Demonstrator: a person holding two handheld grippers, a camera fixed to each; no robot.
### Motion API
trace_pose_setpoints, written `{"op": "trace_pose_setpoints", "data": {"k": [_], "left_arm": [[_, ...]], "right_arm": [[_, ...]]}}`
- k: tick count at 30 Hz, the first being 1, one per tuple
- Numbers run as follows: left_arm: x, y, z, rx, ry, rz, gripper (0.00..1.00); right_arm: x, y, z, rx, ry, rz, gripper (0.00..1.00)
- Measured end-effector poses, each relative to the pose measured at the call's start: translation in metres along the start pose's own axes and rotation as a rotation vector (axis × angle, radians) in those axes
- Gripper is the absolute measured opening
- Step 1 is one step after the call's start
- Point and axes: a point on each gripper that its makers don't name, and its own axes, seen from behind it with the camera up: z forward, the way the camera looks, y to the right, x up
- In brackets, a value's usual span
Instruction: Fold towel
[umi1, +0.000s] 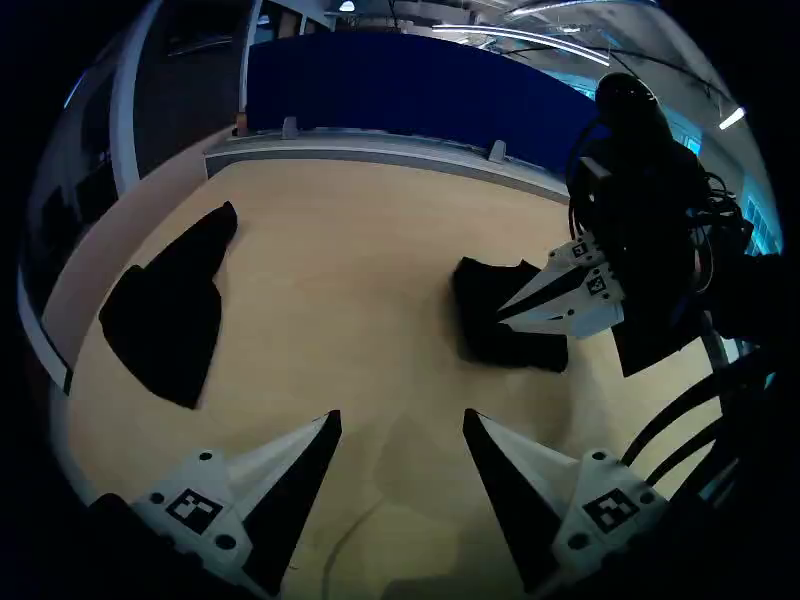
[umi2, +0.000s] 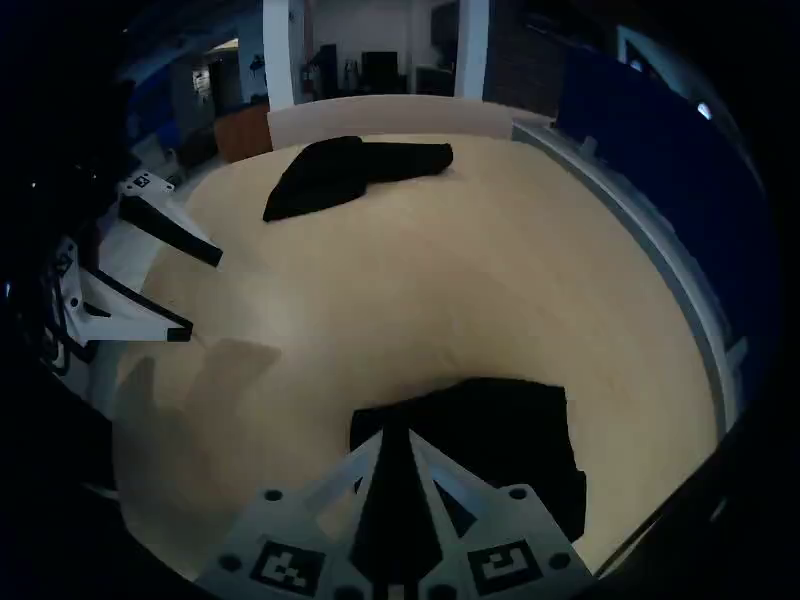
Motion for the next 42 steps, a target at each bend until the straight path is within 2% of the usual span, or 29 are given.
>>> {"op": "trace_pose_setpoints", "data": {"k": [3, 7, 12, 15, 17, 24, 28, 31, 37, 42], "left_arm": [[0.002, -0.002, 0.000, 0.002, 0.000, 0.002, 0.90], [0.002, -0.003, -0.001, 0.002, 0.000, 0.002, 0.90], [0.000, -0.004, -0.002, 0.003, -0.004, 0.002, 0.90], [-0.001, -0.004, -0.002, 0.001, -0.006, 0.003, 0.90], [-0.001, -0.004, -0.002, 0.000, -0.007, 0.004, 0.90], [0.000, -0.004, -0.003, -0.005, -0.008, 0.010, 0.90], [0.001, -0.002, -0.003, -0.010, -0.008, 0.012, 0.90], [0.001, -0.001, -0.003, -0.013, -0.008, 0.014, 0.90], [0.001, -0.001, -0.004, -0.013, -0.008, 0.019, 0.90], [0.000, -0.002, -0.004, -0.011, -0.008, 0.015, 0.90]], "right_arm": [[0.005, 0.001, -0.004, -0.010, 0.019, 0.013, 0.13], [0.014, 0.003, -0.016, -0.030, 0.057, 0.034, 0.43], [0.026, 0.005, -0.037, -0.056, 0.113, 0.056, 0.60], [0.027, 0.010, -0.052, -0.087, 0.143, 0.078, 0.71], [0.023, 0.013, -0.061, -0.111, 0.152, 0.094, 0.75], [-0.014, 0.029, -0.086, -0.216, 0.143, 0.172, 0.76], [-0.040, 0.036, -0.090, -0.239, 0.128, 0.253, 0.76], [-0.051, 0.039, -0.091, -0.246, 0.124, 0.293, 0.76], [-0.061, 0.041, -0.085, -0.247, 0.109, 0.313, 0.76], [-0.069, 0.046, -0.072, -0.244, 0.089, 0.331, 0.69]]}}
